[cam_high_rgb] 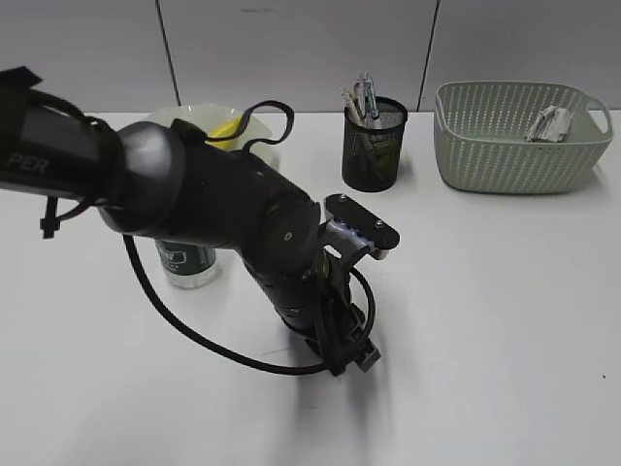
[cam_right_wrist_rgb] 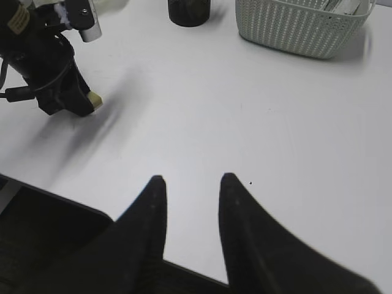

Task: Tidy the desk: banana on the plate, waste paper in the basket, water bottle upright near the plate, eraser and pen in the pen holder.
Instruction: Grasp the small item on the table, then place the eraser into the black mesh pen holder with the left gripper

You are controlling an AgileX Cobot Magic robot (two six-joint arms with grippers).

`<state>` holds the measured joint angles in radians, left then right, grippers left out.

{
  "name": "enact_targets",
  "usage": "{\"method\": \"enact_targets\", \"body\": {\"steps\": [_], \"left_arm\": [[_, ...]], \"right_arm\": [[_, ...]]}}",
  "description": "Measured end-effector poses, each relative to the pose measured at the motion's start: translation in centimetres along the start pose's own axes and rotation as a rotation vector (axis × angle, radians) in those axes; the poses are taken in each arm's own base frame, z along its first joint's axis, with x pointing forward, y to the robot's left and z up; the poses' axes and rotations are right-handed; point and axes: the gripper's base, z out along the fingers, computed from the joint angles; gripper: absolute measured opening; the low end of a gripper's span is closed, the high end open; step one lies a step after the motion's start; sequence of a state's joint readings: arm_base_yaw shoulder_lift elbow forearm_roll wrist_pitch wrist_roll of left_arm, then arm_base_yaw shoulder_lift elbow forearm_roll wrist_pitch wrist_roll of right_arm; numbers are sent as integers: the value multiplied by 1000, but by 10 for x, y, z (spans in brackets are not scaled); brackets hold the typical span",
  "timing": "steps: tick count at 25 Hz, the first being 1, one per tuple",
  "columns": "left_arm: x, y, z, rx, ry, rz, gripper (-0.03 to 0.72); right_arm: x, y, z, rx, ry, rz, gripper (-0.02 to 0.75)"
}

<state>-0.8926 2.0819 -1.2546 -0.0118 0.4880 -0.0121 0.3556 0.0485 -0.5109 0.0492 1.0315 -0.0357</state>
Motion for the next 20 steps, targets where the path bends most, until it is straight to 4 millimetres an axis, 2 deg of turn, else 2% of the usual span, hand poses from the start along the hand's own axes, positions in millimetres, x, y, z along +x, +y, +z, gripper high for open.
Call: {"method": "enact_targets", "body": {"steps": [3,4,5,8,12,16,20], "left_arm": [[-4,1,-3,0,-34,-5,258],[-10,2,-8,-1,-72,-8,167],[-19,4,-16,-2,-127,-10,168],[-54,18,-50,-16,-380,-38,169],[-105,55,-89,-69,-757,-93,169],[-137,91,-86,-137,-941,-96,169],[-149,112,-47,-173,-956,-82,169]], "right_arm": [[0,0,0,0,0,1,243],[0,0,0,0,0,1,243],[0,0,0,0,0,1,243],[0,0,0,0,0,1,243],[0,0,0,1,0,0,243],[0,0,0,1,0,0,241],[0,0,0,1,0,0,241]]}}
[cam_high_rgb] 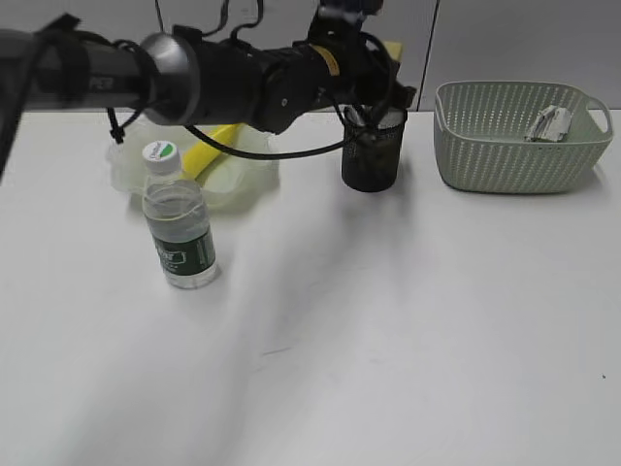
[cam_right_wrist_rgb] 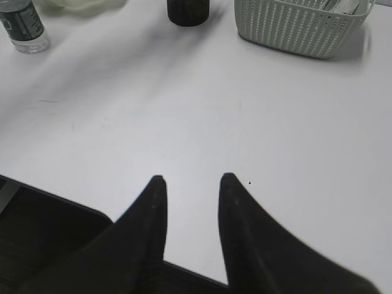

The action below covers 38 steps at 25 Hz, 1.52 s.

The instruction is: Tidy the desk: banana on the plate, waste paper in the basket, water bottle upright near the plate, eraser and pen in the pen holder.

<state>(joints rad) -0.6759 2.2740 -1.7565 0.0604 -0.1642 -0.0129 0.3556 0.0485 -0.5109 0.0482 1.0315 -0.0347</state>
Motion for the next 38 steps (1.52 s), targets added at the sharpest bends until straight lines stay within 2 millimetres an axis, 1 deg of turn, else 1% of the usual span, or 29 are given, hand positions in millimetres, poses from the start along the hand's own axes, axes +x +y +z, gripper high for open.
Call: {"method": "enact_targets", "body": {"steps": [3,5,7,8,10,13,15,16,17,19,20,22,23,24,26,28,29,30,31,33,36,38], "left_arm": [[17,6,14,-11,20,-2,180],[22,10,17,-17,18,-3,262],[21,13,17,-23,5,-4,372],[20,15,17,-26,-2,-5,410],[19,17,17,-29,-10,-6,445],[18,18,16,-32,-7,-6,460],[9,18,10,-32,42,-9,460],[1,18,3,-33,74,-11,456],[-4,18,-4,-35,142,-16,444],[-29,18,-24,-37,200,-12,419],[-34,18,-35,-39,249,-11,396],[-53,18,-63,-40,272,-9,364],[-60,18,-79,-41,281,-8,354],[-61,17,-94,-41,297,-9,346],[-76,15,-136,-39,284,-7,338],[-79,12,-176,-35,284,-5,336],[-85,10,-207,-33,261,-4,335],[-86,9,-233,-33,253,-4,335],[-80,8,-255,-34,264,-4,335],[-78,7,-308,-38,241,-6,335],[-60,6,-376,-52,233,-46,333],[-43,5,-421,-69,229,-80,328]], "right_arm": [[0,0,0,0,0,0,241],[0,0,0,0,0,0,239],[0,0,0,0,0,0,238],[0,0,0,0,0,0,238],[0,0,0,0,0,0,238],[0,0,0,0,0,0,238],[0,0,0,0,0,0,238],[0,0,0,1,0,0,237],[0,0,0,1,0,0,237],[0,0,0,2,0,-1,237],[0,0,0,2,0,-1,237],[0,0,0,3,0,-2,237],[0,0,0,4,0,-3,237],[0,0,0,5,0,-3,237],[0,0,0,5,0,-3,237],[0,-1,0,10,0,-6,237],[0,-1,0,16,1,-8,237],[0,-2,0,25,1,-7,237],[0,-3,0,36,1,-3,237],[0,-6,0,65,0,19,237],[0,-9,0,97,-1,29,237],[0,-9,0,100,-1,32,237]]}}
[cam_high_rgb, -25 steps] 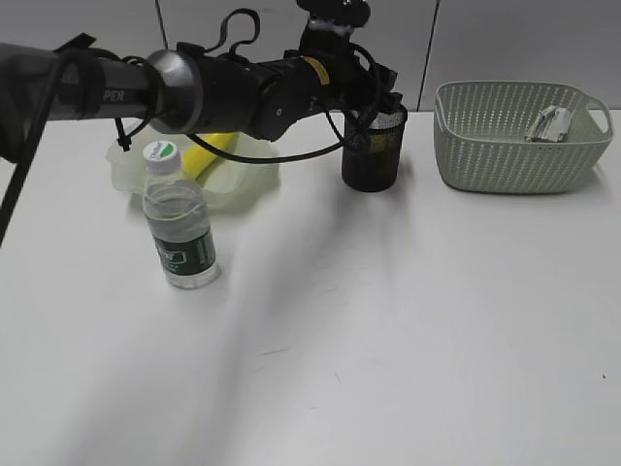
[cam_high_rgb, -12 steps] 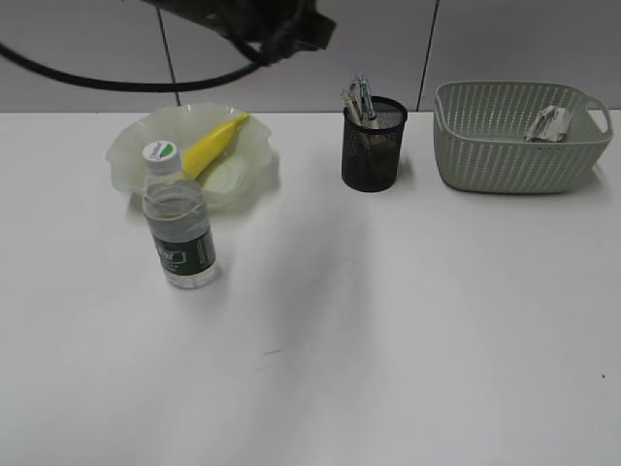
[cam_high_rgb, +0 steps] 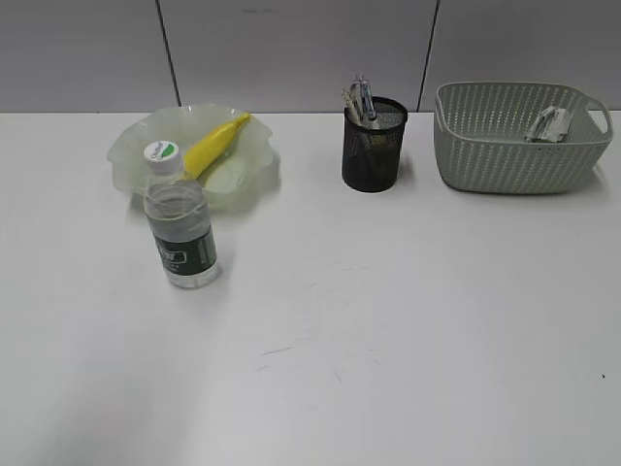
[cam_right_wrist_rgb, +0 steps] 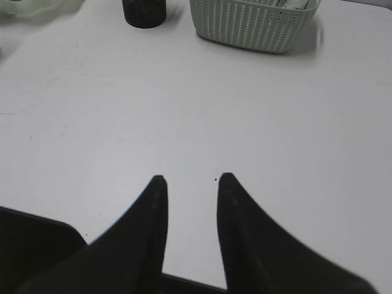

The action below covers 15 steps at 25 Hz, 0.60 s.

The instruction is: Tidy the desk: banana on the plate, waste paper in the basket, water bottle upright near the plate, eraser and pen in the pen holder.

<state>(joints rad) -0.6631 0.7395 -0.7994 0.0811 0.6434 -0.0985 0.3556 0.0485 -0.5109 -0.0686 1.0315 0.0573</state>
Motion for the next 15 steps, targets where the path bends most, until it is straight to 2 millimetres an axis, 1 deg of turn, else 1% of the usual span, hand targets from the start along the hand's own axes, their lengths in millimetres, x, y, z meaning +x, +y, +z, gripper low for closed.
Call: {"method": "enact_targets", "body": {"steps": [3,4,6,8,10,12,15], "left_arm": [[40,7,-45,-40,25,-41,323],[54,9,-55,-55,48,-46,323],[78,12,-78,-68,34,-63,322],[99,14,-91,-73,32,-76,317],[116,15,-100,-75,17,-83,312],[127,16,-102,-75,4,-86,309],[131,16,-102,-65,-43,-88,308]], "right_arm": [[0,0,0,2,0,1,237],[0,0,0,2,0,1,237],[0,0,0,2,0,2,237],[0,0,0,-3,0,5,237],[0,1,0,-11,1,11,237],[0,2,0,-17,1,15,237],[0,2,0,-19,1,17,237]]}}
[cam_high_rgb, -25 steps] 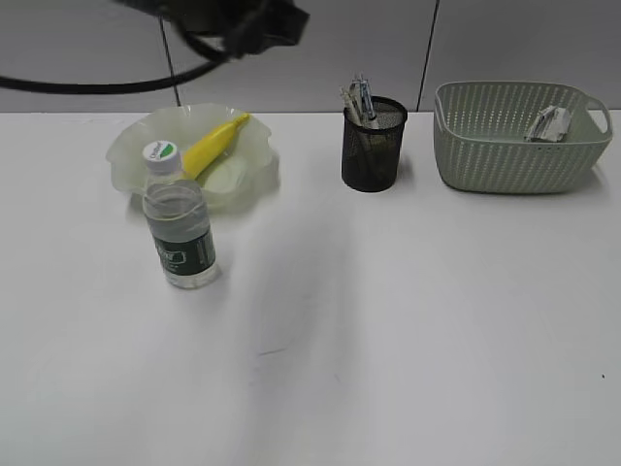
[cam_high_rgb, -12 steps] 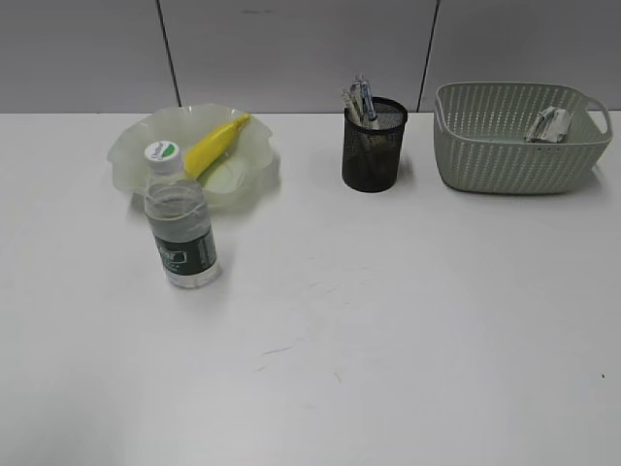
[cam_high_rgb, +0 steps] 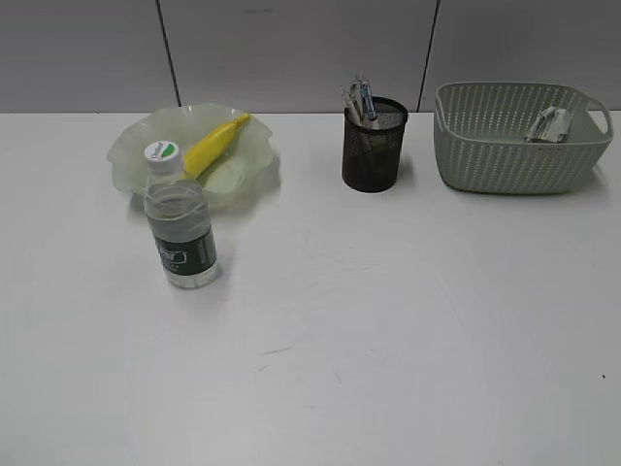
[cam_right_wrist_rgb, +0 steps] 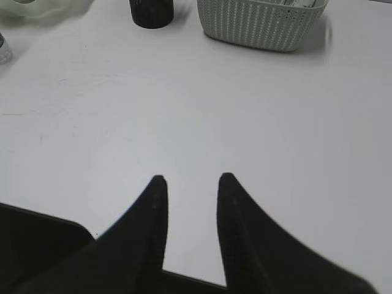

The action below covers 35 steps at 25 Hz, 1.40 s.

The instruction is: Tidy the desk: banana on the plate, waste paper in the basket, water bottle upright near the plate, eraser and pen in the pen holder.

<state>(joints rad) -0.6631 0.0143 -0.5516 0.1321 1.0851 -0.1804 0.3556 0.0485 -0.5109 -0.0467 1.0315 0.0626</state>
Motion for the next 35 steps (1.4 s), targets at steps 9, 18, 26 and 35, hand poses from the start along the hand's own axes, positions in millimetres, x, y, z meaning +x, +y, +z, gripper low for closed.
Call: {"method": "enact_targets", "body": {"steps": [9,18,26,35], "left_arm": [[1,-1,3,11,-9,-3,307],[1,-2,2,-36,-16,-27,307],[4,-5,-3,-321,-50,-164,307],[4,-7,-3,-416,-59,-214,307]], "right_arm": [[0,0,0,-3,1,2,237],[0,0,0,21,0,14,237],[1,0,-2,168,-10,90,237],[5,1,-8,197,-52,104,237]]}}
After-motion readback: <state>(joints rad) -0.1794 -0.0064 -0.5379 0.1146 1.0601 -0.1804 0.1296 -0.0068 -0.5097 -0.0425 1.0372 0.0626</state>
